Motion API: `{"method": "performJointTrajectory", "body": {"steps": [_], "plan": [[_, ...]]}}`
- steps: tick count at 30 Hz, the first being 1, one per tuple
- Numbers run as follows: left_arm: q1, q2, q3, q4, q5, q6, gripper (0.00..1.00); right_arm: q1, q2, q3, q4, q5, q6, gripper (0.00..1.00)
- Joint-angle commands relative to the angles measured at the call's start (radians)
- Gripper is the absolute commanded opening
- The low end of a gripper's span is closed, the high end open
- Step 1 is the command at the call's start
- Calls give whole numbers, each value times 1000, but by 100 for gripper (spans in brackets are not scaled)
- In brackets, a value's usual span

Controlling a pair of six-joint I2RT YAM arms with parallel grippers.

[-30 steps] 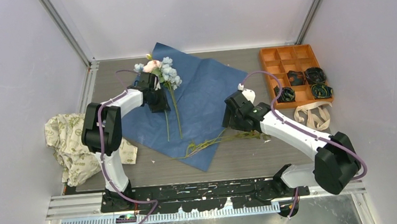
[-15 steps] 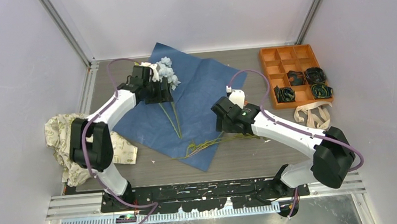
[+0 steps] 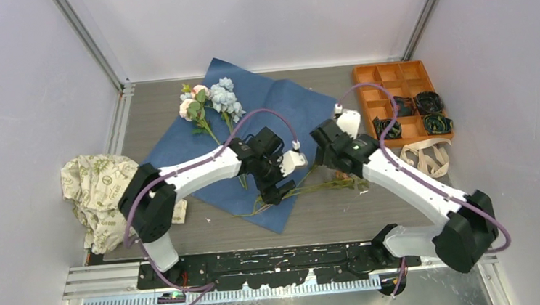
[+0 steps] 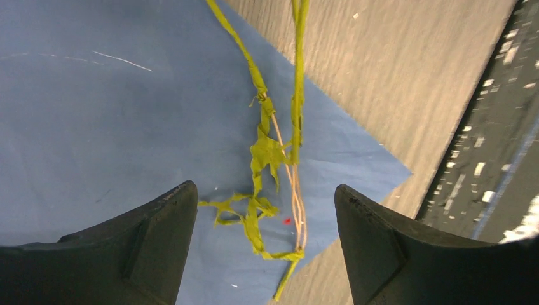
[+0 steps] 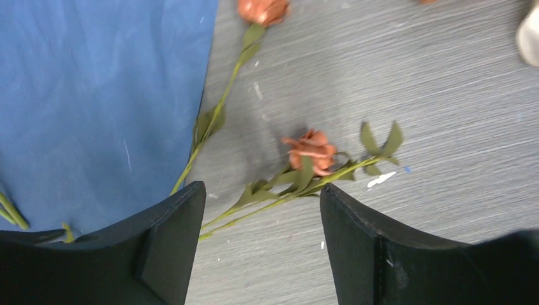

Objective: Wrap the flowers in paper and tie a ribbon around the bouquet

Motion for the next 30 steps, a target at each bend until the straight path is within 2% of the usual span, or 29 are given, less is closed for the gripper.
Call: {"method": "performJointTrajectory", "body": {"steps": [1, 7, 10, 11, 13, 15, 16, 24, 30], "plan": [[-48, 76, 33, 45, -116, 70, 79, -71, -142, -10, -9, 47, -30, 72], [-96, 153, 51, 60, -141, 60, 75, -114, -218, -49, -28, 39, -42, 72], [-103, 181, 60, 68, -160, 41, 65, -127, -226, -53, -24, 32, -54, 72], [-105, 187, 64, 64, -161, 35, 59, -130, -226, -51, -23, 32, -57, 72], [-110, 201, 77, 54, -165, 25, 40, -134, -225, -42, -26, 31, -67, 72], [-111, 201, 103, 30, -163, 7, 12, -138, -225, -29, -32, 36, -77, 72], [-111, 198, 117, 18, -162, -5, 3, -139, -227, -20, -38, 43, -81, 72], [-86, 96, 282, -75, -40, -123, 0, -152, -298, 84, -106, 121, -116, 72], [47, 61, 420, -103, 8, -253, 0, -153, -392, 235, -154, 226, -175, 72]]}}
